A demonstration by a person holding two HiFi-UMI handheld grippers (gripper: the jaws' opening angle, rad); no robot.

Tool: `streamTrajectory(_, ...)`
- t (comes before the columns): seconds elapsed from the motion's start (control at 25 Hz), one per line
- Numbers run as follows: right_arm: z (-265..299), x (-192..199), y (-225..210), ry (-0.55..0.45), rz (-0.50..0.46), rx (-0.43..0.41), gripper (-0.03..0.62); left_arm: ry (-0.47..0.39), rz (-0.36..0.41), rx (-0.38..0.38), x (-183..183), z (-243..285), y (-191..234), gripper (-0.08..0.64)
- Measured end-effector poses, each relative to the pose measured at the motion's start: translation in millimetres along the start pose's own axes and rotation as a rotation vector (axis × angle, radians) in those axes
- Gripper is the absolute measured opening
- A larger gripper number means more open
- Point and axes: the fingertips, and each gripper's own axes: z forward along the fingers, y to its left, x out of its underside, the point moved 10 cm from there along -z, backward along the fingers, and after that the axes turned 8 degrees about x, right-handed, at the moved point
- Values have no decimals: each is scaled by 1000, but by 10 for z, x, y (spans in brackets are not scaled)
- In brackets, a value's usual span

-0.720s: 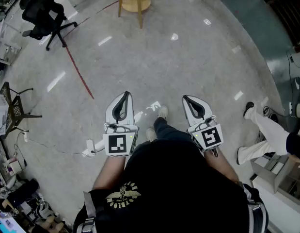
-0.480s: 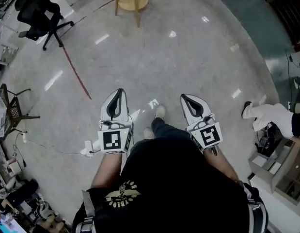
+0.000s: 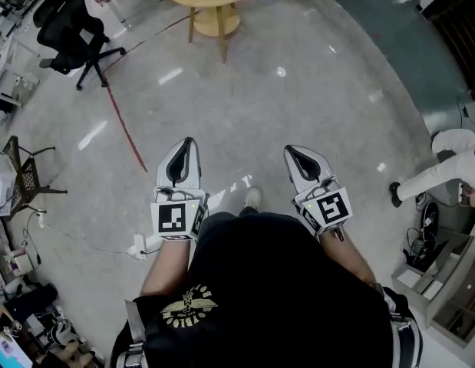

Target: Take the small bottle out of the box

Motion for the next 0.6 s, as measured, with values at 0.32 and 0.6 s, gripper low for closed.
streamTrajectory(0.32,140,106,-277,2,57,-29,8,40,34,-68,-96,83,2,0)
streamTrajectory(0.6,317,130,-440,1,94,9,8,62,39,-30,-98,321,48,0)
